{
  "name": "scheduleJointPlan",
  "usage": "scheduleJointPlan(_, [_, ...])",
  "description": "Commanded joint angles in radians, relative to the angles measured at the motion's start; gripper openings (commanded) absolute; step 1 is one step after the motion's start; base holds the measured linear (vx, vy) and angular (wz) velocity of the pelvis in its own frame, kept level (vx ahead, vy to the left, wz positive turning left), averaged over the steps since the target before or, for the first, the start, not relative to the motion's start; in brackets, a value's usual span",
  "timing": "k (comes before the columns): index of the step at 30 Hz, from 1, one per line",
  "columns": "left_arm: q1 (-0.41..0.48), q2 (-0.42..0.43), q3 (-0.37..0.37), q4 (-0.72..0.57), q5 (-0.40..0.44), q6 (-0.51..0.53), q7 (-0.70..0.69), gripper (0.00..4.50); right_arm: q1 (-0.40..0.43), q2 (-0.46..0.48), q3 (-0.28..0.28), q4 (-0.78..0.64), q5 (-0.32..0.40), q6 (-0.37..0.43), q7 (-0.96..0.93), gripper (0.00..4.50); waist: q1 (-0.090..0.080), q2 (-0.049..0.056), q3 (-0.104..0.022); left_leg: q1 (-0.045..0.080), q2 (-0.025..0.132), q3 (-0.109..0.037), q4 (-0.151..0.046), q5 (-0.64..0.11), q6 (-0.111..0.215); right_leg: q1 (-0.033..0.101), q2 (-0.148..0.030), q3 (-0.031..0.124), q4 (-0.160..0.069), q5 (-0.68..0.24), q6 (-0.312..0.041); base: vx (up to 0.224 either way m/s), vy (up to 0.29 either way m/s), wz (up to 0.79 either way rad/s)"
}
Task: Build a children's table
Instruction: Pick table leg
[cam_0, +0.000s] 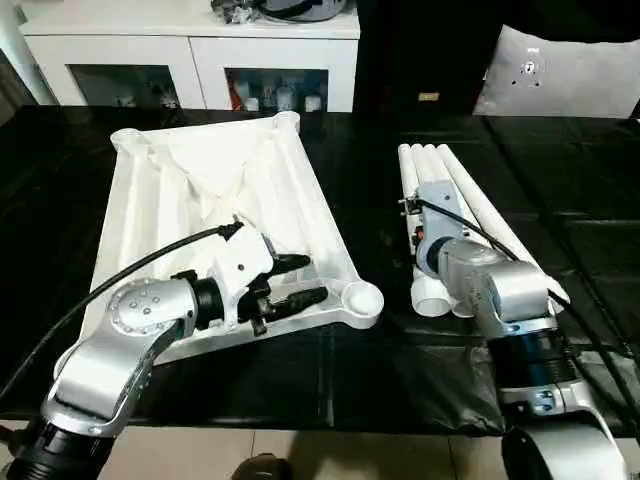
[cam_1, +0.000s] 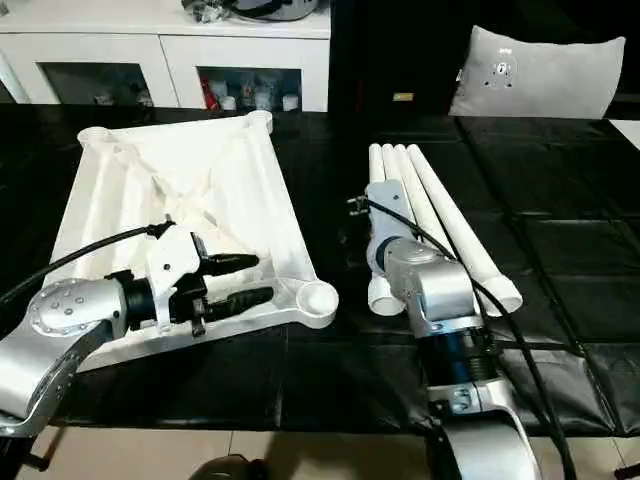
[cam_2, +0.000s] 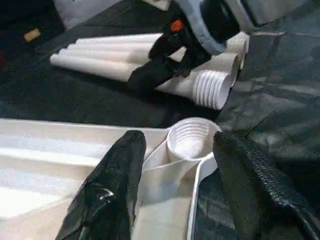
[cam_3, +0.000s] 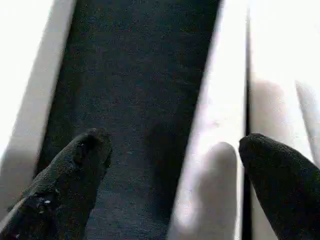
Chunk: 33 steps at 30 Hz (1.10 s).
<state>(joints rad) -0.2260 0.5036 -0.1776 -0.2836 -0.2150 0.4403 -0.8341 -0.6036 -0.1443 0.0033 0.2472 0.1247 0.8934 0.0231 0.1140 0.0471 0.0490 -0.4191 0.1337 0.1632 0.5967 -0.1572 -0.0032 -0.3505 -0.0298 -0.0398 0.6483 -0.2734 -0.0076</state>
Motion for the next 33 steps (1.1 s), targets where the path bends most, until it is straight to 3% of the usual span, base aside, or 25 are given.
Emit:
scheduleJointPlan(1, [-0.004, 0.009, -0.016, -0.006, 0.02, 0.011, 0.008, 2.55, -0.027, 0.002, -0.026, 0.011, 0.004, 0.011, -0.019, 4.5, -0.003, 0.003, -0.063, 0.051, 0.1, -0.041, -0.079, -0.191, -0.089, 0.008, -0.123, 0.056, -0.068, 0.037, -0.14, 0.0, 0.0, 0.0])
scheduleJointPlan(8, [-0.008, 0.011, -0.036, -0.006, 0.032, 0.029, 0.017, 2.55, -0.034, -0.001, -0.032, 0.03, 0.013, 0.075, 0.003, 4.5, -0.003, 0.0, -0.064, 0.049, 0.098, -0.04, -0.077, -0.177, -0.093, 0.009, -0.126, 0.057, -0.067, 0.06, -0.134, 0.0, 0.0, 0.0])
scheduleJointPlan(14, [-0.015, 0.008, -0.046, -0.011, 0.035, 0.044, 0.024, 2.55, -0.031, 0.003, -0.027, 0.035, 0.03, 0.146, 0.032, 4.5, -0.003, -0.004, -0.061, 0.048, 0.099, -0.04, -0.075, -0.148, -0.068, 0.009, -0.123, 0.055, -0.066, 0.08, -0.136, 0.0, 0.0, 0.0])
scheduleJointPlan(21, [-0.017, 0.009, -0.047, -0.009, 0.035, 0.046, 0.028, 2.55, -0.028, 0.001, -0.038, 0.024, 0.046, 0.241, 0.049, 4.5, -0.005, -0.001, -0.055, 0.05, 0.1, -0.04, -0.08, -0.183, -0.086, 0.006, -0.125, 0.058, -0.071, 0.027, -0.133, 0.0, 0.0, 0.0])
scheduleJointPlan(26, [-0.027, 0.007, -0.051, -0.009, 0.034, 0.053, 0.027, 2.55, -0.029, -0.003, -0.043, 0.026, 0.051, 0.267, 0.063, 4.5, -0.006, -0.003, -0.052, 0.051, 0.1, -0.041, -0.082, -0.199, -0.096, 0.004, -0.126, 0.059, -0.073, 0.004, -0.131, 0.0, 0.0, 0.0])
scheduleJointPlan(33, [-0.034, 0.002, -0.061, -0.011, 0.035, 0.058, 0.032, 2.66, -0.026, -0.012, -0.053, 0.027, 0.058, 0.284, 0.071, 3.92, -0.008, -0.004, -0.047, 0.051, 0.1, -0.042, -0.085, -0.225, -0.109, 0.002, -0.129, 0.062, -0.077, -0.025, -0.125, 0.0, 0.0, 0.0])
